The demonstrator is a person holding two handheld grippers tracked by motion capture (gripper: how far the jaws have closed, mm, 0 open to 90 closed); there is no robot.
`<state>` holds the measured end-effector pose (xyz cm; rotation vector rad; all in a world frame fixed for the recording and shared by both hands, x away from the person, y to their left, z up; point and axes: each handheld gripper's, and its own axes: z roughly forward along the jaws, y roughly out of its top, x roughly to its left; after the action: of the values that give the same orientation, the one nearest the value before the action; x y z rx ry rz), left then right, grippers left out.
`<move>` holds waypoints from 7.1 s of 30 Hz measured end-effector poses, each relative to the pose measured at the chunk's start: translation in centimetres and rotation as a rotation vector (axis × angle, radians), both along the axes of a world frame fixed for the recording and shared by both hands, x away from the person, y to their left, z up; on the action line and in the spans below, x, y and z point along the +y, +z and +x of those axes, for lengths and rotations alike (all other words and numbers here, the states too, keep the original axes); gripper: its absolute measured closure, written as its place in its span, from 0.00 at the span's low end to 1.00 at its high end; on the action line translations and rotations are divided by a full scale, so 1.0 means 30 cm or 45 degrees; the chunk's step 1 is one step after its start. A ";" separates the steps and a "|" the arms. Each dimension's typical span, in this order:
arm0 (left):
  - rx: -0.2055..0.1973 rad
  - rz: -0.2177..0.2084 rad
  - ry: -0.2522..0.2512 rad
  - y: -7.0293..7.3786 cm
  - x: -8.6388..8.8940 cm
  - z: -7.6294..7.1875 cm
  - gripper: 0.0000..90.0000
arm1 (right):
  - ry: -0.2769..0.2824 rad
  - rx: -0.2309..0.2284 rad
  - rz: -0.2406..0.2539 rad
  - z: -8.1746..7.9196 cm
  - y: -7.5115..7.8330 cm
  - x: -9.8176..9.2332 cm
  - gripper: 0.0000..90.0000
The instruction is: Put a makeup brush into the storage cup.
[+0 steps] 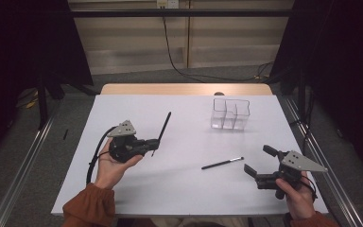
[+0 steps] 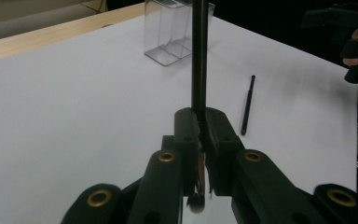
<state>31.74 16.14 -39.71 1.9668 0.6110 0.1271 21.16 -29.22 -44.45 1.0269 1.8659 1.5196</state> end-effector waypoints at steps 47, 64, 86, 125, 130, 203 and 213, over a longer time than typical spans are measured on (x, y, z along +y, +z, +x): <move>0.121 0.177 -0.329 0.039 -0.204 -0.051 0.94 | 0.180 -0.012 0.002 0.017 0.018 0.078 0.00; 0.201 0.365 -0.424 0.075 -0.231 -0.050 0.94 | 0.293 0.062 -0.053 0.050 0.027 0.139 0.00; 0.228 0.597 -0.435 0.090 -0.232 -0.051 0.94 | 0.453 0.201 -0.156 0.103 0.072 0.190 0.00; 0.309 0.877 -0.564 0.057 -0.316 -0.023 0.94 | 0.964 0.620 -0.721 0.250 0.135 0.406 0.04; 0.313 0.921 -0.586 0.048 -0.320 -0.012 0.94 | 1.034 0.654 -0.797 0.270 0.146 0.431 0.05; 0.302 0.919 -0.665 0.005 -0.355 -0.028 0.93 | 1.317 0.686 -1.107 0.368 0.159 0.590 0.93; 0.286 0.807 -0.627 -0.011 -0.336 -0.029 0.82 | 1.305 0.713 -1.078 0.369 0.165 0.576 0.93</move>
<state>30.87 6.06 -40.02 2.7148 0.2133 -0.2382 32.23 -11.93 -39.51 0.0163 3.2832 0.5996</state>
